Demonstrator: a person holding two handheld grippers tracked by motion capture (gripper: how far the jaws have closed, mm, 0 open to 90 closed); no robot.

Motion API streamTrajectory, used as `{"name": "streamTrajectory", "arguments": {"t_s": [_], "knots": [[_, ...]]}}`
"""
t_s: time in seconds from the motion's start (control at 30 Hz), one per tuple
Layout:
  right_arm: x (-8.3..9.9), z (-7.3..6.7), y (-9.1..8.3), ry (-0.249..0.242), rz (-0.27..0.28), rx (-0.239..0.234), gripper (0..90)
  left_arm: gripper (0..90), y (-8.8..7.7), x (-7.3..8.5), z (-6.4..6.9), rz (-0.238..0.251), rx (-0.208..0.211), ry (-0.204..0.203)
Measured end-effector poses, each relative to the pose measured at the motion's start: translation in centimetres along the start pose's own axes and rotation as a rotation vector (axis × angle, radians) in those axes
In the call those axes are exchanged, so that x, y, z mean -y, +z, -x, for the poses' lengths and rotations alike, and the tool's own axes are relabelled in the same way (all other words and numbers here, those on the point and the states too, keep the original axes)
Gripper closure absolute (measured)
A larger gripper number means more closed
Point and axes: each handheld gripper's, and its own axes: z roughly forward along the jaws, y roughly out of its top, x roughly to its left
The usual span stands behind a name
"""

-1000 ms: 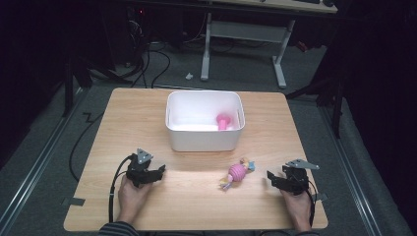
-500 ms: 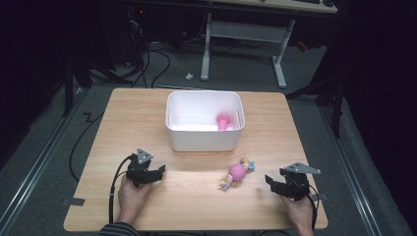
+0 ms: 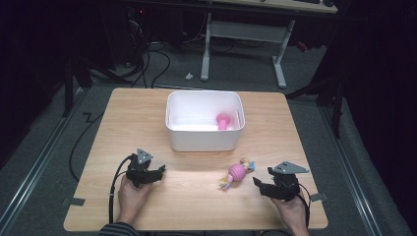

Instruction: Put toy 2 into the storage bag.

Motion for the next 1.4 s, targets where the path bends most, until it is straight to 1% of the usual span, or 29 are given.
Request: {"name": "streamTrajectory", "arguments": {"t_s": [0.23, 0.27, 0.3, 0.33, 0.37, 0.47, 0.5, 0.53, 0.67, 0.7, 0.8, 1.0, 1.13, 1.3, 1.33, 1.37, 1.4], "knots": [[-1.5, -1.6, 0.9, -0.056, -0.006, -0.037, 27.9, 28.4, 0.0, 0.0, 0.0, 0.000, 0.000, 0.000], [-1.5, -1.6, 0.9, -0.056, -0.006, -0.037, 27.9, 28.4, 0.0, 0.0, 0.0, 0.000, 0.000, 0.000], [-2.0, -2.0, 1.2, -0.073, -0.009, -0.047, 27.0, 28.4, 0.0, 0.0, 0.0, 0.000, 0.000, 0.000], [-2.0, -2.0, 1.2, -0.073, -0.009, -0.047, 27.0, 28.4, 0.0, 0.0, 0.0, 0.000, 0.000, 0.000], [-2.3, -2.4, 1.5, -0.090, -0.017, -0.054, 26.0, 28.4, 0.0, 0.0, 0.0, 0.000, 0.000, -0.001], [-2.6, -2.8, 1.9, -0.097, -0.029, -0.060, 25.0, 28.4, 0.0, 0.0, 0.0, 0.000, 0.000, -0.001], [-2.8, -3.0, 2.3, -0.109, -0.036, -0.067, 24.3, 28.3, 0.0, 0.0, 0.0, 0.000, 0.000, 0.000], [-2.9, -3.1, 2.5, -0.111, -0.042, -0.069, 23.8, 28.3, 0.0, 0.0, 0.0, 0.000, 0.000, 0.000], [-3.2, -3.4, 3.0, -0.120, -0.055, -0.075, 21.7, 28.2, 0.0, 0.0, 0.0, 0.000, 0.000, 0.000], [-3.5, -3.6, 3.2, -0.134, -0.059, -0.082, 20.8, 28.2, 0.0, 0.0, 0.0, 0.000, 0.001, -0.001], [-3.9, -3.9, 3.6, -0.154, -0.064, -0.087, 19.6, 28.1, 0.0, 0.0, 0.0, 0.000, 0.001, -0.001], [-4.5, -4.2, 4.8, -0.170, -0.080, -0.109, 16.0, 28.1, 0.0, 0.0, 0.0, 0.000, 0.002, -0.001], [-4.7, -4.3, 5.3, -0.181, -0.090, -0.114, 14.8, 28.1, 0.0, 0.0, 0.0, 0.000, 0.001, 0.001], [-4.7, -4.3, 6.7, -0.203, -0.137, -0.116, 11.8, 28.1, 0.0, 0.0, 0.0, 0.000, 0.001, 0.000], [-4.7, -4.3, 6.7, -0.203, -0.137, -0.116, 11.8, 28.0, 0.0, 0.0, 0.0, 0.000, 0.001, 0.000], [-4.7, -4.4, 7.1, -0.215, -0.152, -0.103, 10.3, 28.1, 0.0, 0.0, 0.0, 0.000, 0.001, 0.000], [-4.7, -4.4, 7.1, -0.215, -0.152, -0.103, 10.3, 28.1, 0.0, 0.0, 0.0, 0.000, 0.001, 0.000]]}}
